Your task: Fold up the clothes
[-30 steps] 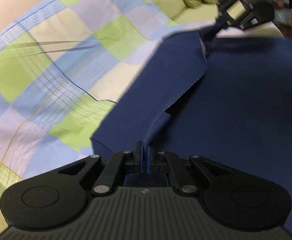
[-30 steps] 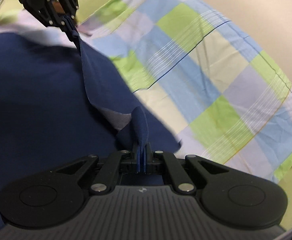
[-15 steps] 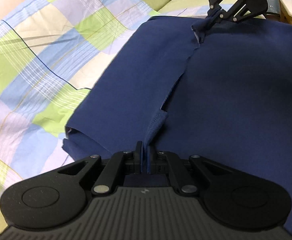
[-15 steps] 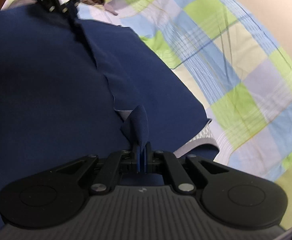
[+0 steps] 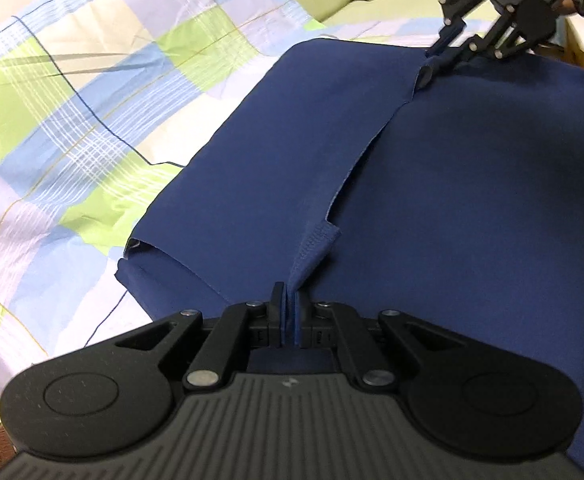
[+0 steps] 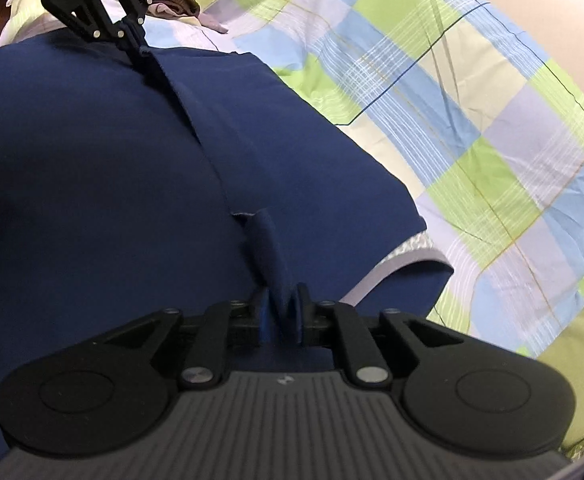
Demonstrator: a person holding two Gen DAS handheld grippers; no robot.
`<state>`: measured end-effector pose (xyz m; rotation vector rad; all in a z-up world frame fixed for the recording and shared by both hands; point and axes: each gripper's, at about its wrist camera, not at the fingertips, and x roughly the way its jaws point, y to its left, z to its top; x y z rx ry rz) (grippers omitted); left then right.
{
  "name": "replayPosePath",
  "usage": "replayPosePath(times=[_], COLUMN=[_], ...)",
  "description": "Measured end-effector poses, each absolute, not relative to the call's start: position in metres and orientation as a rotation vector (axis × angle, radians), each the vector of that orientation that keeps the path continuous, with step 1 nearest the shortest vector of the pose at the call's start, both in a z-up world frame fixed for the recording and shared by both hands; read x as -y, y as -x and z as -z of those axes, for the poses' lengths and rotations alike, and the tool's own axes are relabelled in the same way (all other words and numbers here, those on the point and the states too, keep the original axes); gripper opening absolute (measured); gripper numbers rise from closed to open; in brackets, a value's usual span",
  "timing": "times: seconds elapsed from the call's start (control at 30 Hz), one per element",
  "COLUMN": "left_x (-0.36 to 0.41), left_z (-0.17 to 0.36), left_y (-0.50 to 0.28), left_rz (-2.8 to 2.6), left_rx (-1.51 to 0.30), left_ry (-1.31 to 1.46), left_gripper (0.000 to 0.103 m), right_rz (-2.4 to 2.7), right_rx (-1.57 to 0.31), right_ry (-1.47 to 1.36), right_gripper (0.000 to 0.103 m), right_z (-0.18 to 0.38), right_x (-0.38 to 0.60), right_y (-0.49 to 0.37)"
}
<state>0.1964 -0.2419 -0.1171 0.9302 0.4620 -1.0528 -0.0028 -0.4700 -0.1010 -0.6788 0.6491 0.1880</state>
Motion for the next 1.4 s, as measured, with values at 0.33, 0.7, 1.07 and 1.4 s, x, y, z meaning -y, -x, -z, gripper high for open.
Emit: replayPosePath(times=[0.33,0.7,1.07,1.4], left_x=[0.233,0.24,0.253,0.248], left_z=[0.11,0.092,0.119,0.122], left_y=[-0.201,-0.222,-0.237,-0.236], left_rz=[1.04,0.956,0.953,0.929], left_rx=[-0.52,-0.44,-0.47,-0.467], left_ry=[-0.92,-0.708,-0.72,-0.712], left_gripper=[0.016,0.022,0.033,0.037], right_rz=[-0.041,-0.066,-0.208,-0.188], right_rx=[-0.475,-0.574,-0.637,-0.531], right_ry=[0.214,0.32,0.706,0.882], right_gripper=[0.031,0.031,0.032,0.0], right_z=[0.054,0.046,0.084,0.086], right_x=[0.544,0.608,0.572,0.559], right_y=[-0.013,-0.122,-0.143,-0.147])
